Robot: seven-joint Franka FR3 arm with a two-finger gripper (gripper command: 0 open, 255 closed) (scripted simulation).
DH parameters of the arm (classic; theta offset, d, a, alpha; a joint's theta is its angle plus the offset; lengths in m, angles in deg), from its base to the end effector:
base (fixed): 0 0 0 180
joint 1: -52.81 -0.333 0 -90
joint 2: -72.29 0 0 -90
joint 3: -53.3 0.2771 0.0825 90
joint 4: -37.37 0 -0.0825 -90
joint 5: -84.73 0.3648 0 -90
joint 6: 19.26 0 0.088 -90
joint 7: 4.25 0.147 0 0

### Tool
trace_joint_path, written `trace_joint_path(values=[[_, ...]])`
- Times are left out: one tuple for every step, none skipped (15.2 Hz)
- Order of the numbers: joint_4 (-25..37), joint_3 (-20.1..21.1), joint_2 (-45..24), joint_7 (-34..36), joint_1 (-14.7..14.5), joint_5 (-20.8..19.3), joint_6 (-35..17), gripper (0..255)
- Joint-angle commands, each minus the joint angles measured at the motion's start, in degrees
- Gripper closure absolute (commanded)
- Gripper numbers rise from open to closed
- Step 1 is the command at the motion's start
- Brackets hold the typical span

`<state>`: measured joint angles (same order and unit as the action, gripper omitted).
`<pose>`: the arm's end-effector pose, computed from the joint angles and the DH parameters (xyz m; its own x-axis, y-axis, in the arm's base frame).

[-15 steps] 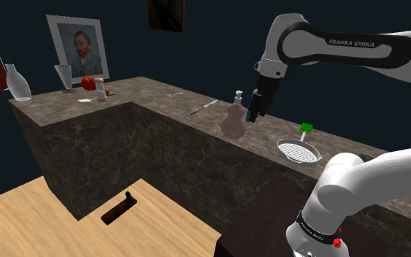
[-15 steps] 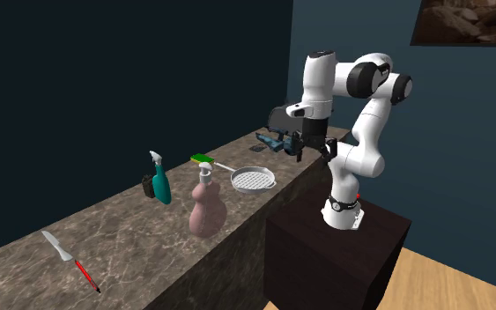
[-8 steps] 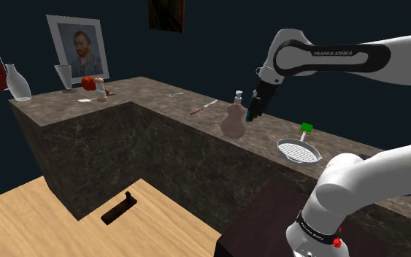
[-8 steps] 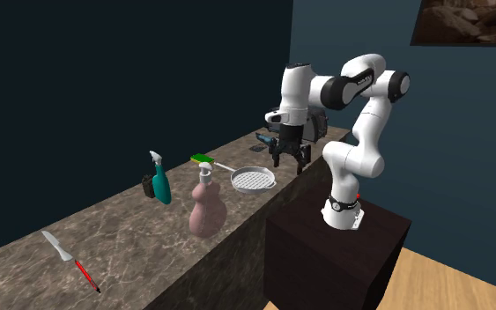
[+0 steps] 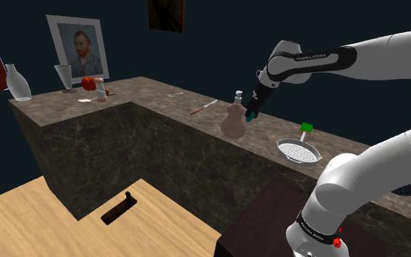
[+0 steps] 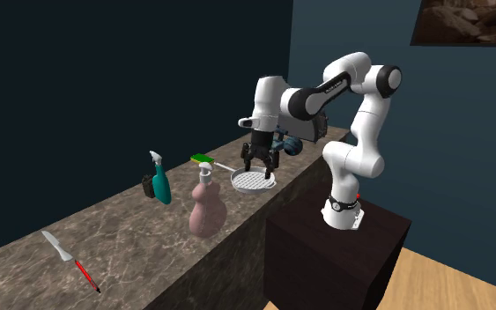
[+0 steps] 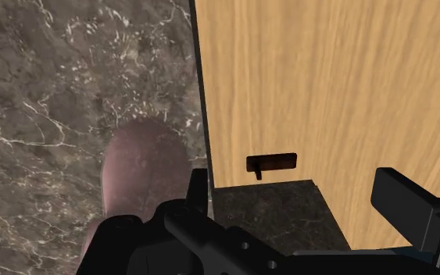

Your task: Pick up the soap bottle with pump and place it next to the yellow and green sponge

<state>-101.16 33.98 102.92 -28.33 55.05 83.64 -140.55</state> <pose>0.3950 -0.1581 0.4448 0.9659 0.0692 0.2494 0.0852 -0.9949 -0.0538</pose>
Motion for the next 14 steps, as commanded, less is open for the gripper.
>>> trace_joint_path(values=[[0.5,-2.4,-2.6,-2.8,-0.4,0.9,-3.7,0],[1.2,-3.7,-4.2,-4.5,-0.7,1.7,-5.4,0],[2.0,-5.1,-5.9,-6.2,-1.1,2.6,-6.9,0],[2.8,-6.5,-7.6,-8.0,-1.6,3.7,-8.4,0],[3.8,-7.9,-9.3,-9.9,-2.1,5.0,-9.8,0],[4.8,-9.4,-11.2,-11.9,-2.8,6.5,-11.1,0],[5.9,-10.9,-13.0,-14.0,-3.4,8.3,-12.3,0],[7.1,-12.4,-15.0,-16.3,-4.2,10.2,-13.3,0],[8.5,-14.0,-17.0,-18.7,-4.9,12.5,-14.2,0],[9.9,-15.5,-19.1,-21.3,-5.6,15.0,-15.0,0],[10.3,-15.8,-19.7,-22.0,-5.7,15.8,-15.1,0],[10.2,-15.9,-20.4,-22.5,-6.0,16.4,-15.8,0],[10.1,-16.0,-21.0,-22.9,-6.2,17.1,-16.4,0],[9.9,-16.2,-21.7,-23.4,-6.4,17.8,-17.0,0]])
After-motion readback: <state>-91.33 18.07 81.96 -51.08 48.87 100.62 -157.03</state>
